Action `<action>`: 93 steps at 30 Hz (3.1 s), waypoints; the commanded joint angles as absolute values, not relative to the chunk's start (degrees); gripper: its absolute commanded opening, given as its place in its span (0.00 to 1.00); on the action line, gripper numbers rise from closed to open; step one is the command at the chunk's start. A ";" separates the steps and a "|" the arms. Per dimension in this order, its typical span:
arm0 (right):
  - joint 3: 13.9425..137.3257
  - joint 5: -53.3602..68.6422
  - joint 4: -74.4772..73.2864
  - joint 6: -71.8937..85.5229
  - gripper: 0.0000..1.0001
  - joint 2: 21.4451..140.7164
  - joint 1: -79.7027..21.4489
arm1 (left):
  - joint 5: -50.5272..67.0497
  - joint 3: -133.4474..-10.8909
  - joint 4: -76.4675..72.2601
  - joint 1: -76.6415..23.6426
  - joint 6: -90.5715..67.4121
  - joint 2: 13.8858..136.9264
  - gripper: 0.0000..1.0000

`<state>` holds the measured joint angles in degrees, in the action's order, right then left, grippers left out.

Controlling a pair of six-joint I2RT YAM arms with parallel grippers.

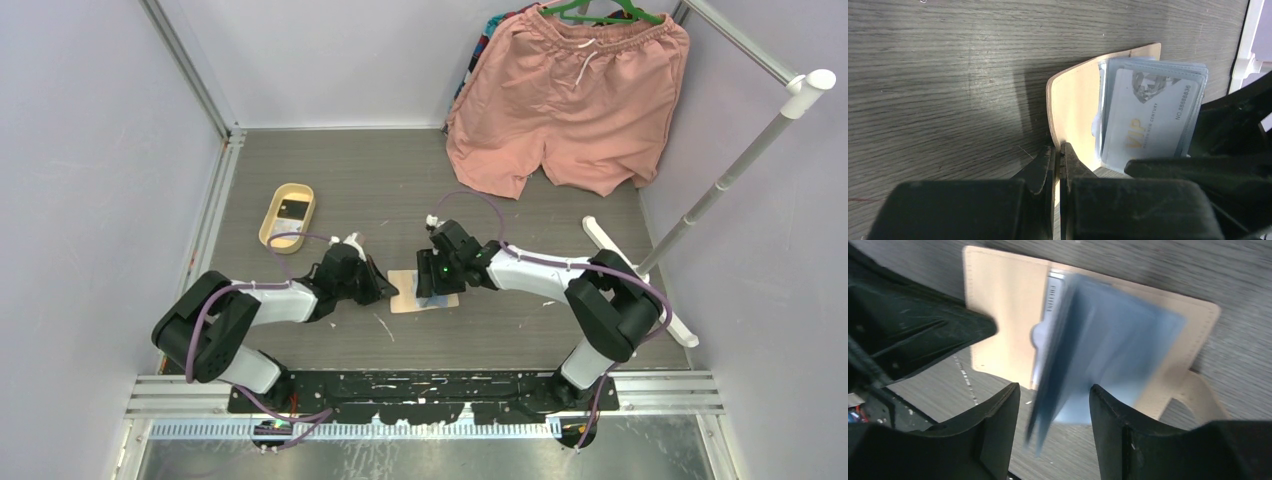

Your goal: Take the credit cards out of the card holder

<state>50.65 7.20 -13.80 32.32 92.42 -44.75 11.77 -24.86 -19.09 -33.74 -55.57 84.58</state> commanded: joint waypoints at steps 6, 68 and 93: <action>55.63 8.62 -9.75 33.58 0.59 91.49 -47.71 | 8.16 -23.86 -17.38 -33.67 -54.65 86.31 0.00; 56.44 -16.70 -19.74 27.86 0.61 100.04 -52.86 | 8.51 -23.75 -16.26 -33.66 -54.03 86.19 0.00; 55.05 -28.41 -30.39 25.40 0.62 89.15 -44.15 | 8.08 -22.85 -16.06 -33.73 -53.53 86.12 0.00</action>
